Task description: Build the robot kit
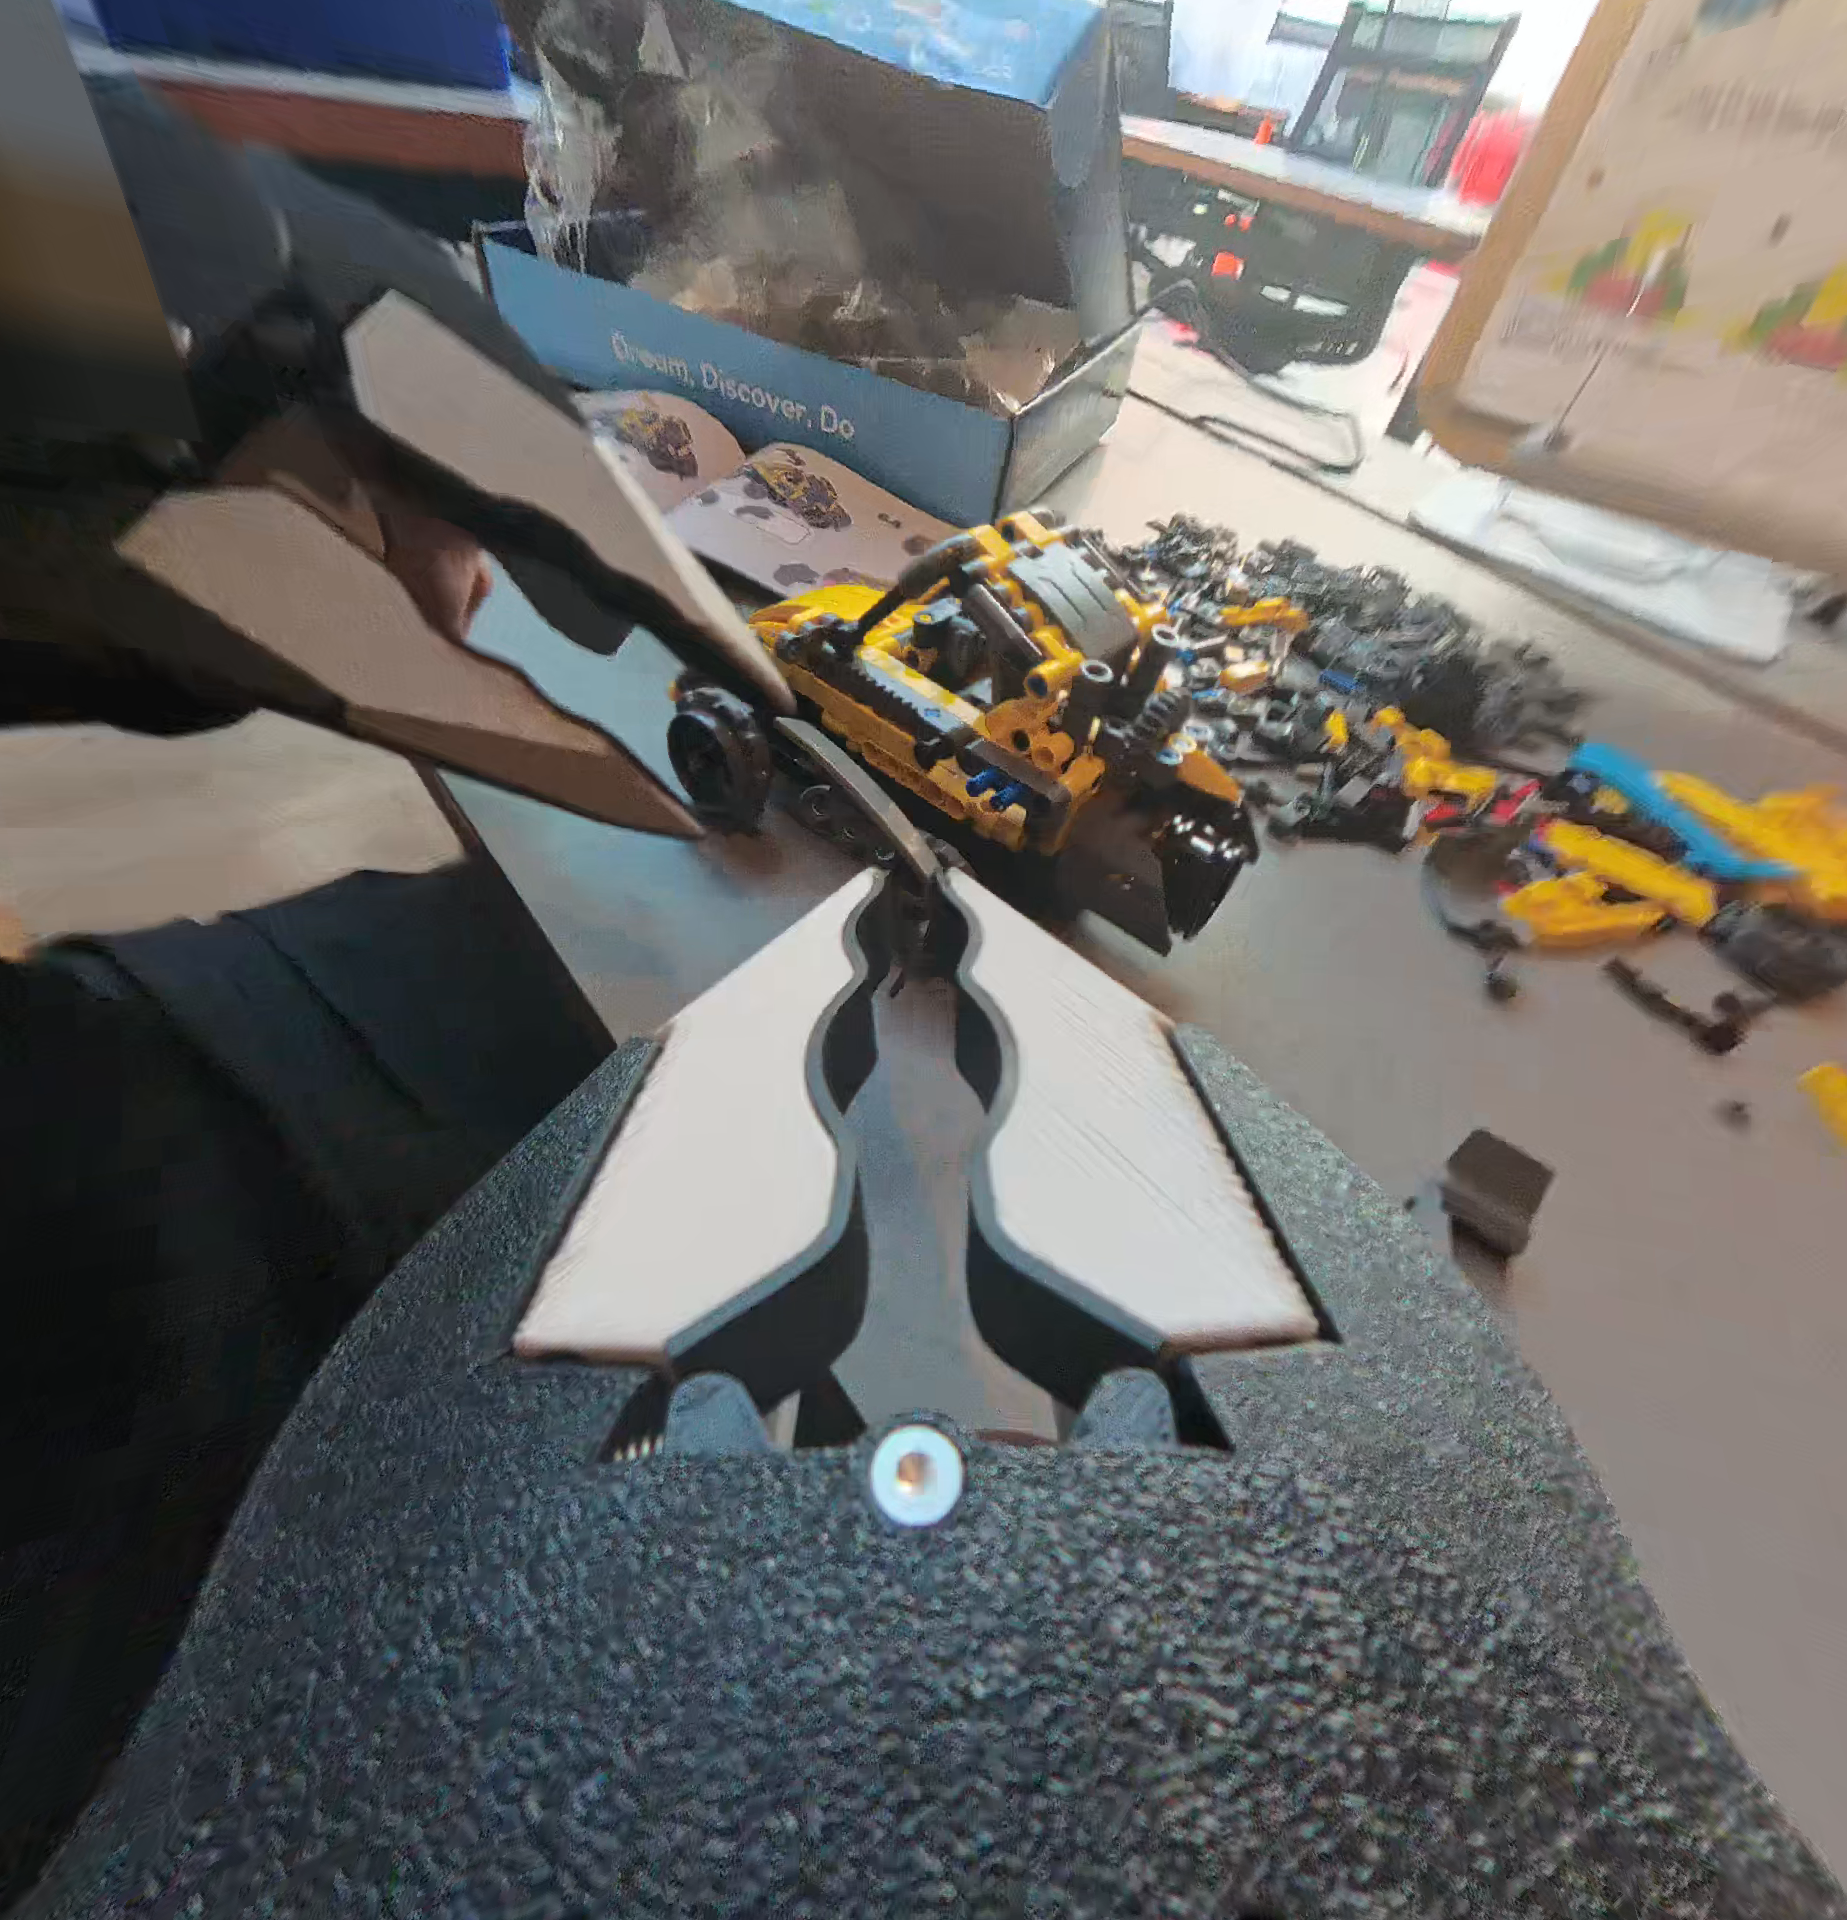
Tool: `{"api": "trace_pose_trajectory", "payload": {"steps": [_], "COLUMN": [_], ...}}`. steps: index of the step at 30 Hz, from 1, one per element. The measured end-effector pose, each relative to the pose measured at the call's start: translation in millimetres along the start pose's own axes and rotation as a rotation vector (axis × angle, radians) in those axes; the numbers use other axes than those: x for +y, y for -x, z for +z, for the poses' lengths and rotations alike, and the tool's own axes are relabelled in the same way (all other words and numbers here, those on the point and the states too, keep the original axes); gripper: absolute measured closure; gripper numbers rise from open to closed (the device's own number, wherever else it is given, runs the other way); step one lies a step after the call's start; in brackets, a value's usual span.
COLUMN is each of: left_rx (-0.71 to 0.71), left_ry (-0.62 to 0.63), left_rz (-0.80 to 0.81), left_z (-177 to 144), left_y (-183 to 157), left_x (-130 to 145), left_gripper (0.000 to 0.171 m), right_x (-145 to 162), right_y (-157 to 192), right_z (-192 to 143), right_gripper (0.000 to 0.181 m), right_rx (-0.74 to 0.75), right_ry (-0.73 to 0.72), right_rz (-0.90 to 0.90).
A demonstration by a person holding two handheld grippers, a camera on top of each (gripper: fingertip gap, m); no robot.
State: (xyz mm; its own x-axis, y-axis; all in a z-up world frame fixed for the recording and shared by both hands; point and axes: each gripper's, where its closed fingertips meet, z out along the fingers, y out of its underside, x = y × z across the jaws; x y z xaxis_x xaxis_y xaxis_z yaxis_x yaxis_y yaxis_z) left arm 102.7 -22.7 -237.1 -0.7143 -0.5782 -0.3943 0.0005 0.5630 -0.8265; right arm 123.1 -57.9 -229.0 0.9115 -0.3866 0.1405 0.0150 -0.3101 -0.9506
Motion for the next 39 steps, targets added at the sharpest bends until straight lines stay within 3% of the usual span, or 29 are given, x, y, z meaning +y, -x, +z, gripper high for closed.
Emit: {"api": "trace_pose_trajectory", "payload": {"steps": [5, 10, 14, 17, 20, 27, 39], "left_rx": [0.011, -0.089, -0.142, -0.119, -0.078, -0.078, -0.076], "left_ry": [-0.061, -0.079, -0.053, -0.062, -0.107, -0.099, -0.048], "left_rz": [0.148, 0.420, 0.640, 0.613, 0.567, 0.454, 0.546], "left_z": [2.3, -0.1, 5.5, 7.0, 4.9, 4.7, 7.2], "left_y": [-1.1, 0.2, -8.1, -10.4, -15.6, -11.7, -12.8], "left_x": [-21.1, -26.3, -19.6, -18.3, -21.6, -15.0, 1.2], "left_gripper": [0.161, 0.166, 0.166, 0.166, 0.171, 0.170, 0.171], "right_x": [-16.3, -16.6, -12.7, -3.4, -0.6, 1.7, 11.6], "right_y": [13.8, 13.6, 15.4, 20.0, 20.2, 21.2, 27.0], "right_z": [-1.7, -3.5, -0.8, 3.9, 6.8, 11.4, 18.3], "right_gripper": [0.180, 0.177, 0.160, 0.177, 0.178, 0.181, 0.181], "right_rx": [0.090, 0.122, 0.173, 0.182, 0.205, 0.190, 0.125], "right_ry": [-0.023, -0.021, 0.039, 0.101, 0.122, 0.128, 0.152], "right_rz": [-0.325, -0.415, -0.565, -0.698, -0.783, -0.772, -0.746]}}
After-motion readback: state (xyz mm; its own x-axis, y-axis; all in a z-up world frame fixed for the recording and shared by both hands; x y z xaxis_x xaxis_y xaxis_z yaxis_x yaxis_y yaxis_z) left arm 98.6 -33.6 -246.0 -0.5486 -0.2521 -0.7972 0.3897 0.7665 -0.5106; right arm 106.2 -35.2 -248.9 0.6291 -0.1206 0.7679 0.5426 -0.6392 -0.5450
